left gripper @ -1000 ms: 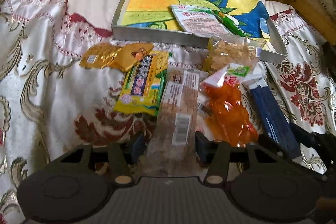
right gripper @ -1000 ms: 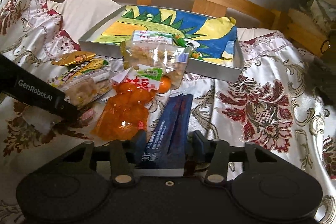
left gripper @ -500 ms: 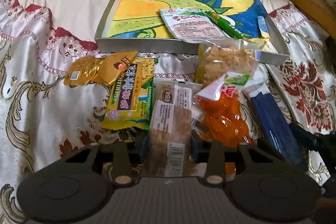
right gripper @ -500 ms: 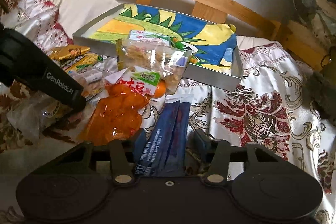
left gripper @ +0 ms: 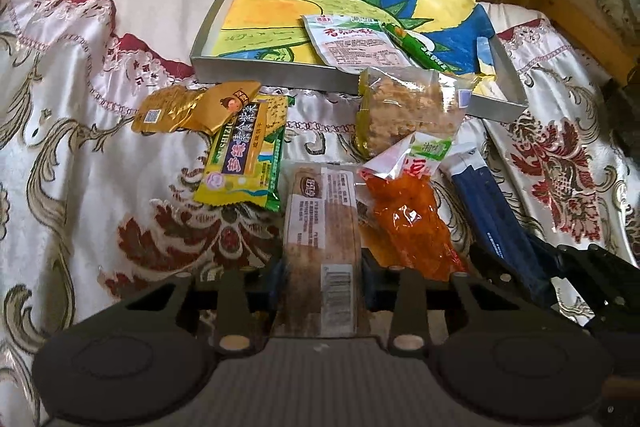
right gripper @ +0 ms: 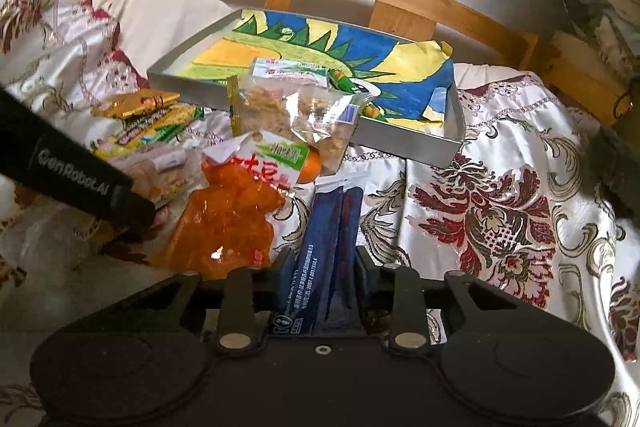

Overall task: Organize snacks
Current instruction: 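Lift bread packet with left tool while right tool lifts blue packet toward tray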

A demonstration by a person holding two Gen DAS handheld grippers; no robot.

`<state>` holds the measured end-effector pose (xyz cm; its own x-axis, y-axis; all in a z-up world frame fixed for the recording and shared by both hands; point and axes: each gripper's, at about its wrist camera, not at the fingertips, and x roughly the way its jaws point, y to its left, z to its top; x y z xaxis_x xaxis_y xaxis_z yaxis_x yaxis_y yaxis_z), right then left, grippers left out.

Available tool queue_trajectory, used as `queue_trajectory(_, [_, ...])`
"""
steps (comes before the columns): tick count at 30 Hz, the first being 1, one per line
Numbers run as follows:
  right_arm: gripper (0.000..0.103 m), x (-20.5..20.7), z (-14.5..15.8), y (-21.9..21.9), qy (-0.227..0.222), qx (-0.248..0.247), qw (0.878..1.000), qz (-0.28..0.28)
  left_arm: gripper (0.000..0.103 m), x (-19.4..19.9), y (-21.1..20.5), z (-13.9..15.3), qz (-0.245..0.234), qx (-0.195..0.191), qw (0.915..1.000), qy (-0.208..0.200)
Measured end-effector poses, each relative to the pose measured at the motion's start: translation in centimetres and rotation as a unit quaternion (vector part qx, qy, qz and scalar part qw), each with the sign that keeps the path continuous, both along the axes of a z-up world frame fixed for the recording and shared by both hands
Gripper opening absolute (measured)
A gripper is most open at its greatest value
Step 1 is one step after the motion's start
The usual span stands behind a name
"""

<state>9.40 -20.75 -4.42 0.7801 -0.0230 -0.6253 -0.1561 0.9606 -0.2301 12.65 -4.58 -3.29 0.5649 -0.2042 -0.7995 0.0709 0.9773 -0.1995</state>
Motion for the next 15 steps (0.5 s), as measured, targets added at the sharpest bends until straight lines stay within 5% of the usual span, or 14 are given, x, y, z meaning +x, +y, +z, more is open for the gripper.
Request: queue_trajectory(15, [0.032,-2.3,2.2,-0.3,-0.05,0.057,0.997,0.023,0.039,-2.7,2.4,0.9,0.038,-0.077,0.9963,0.008])
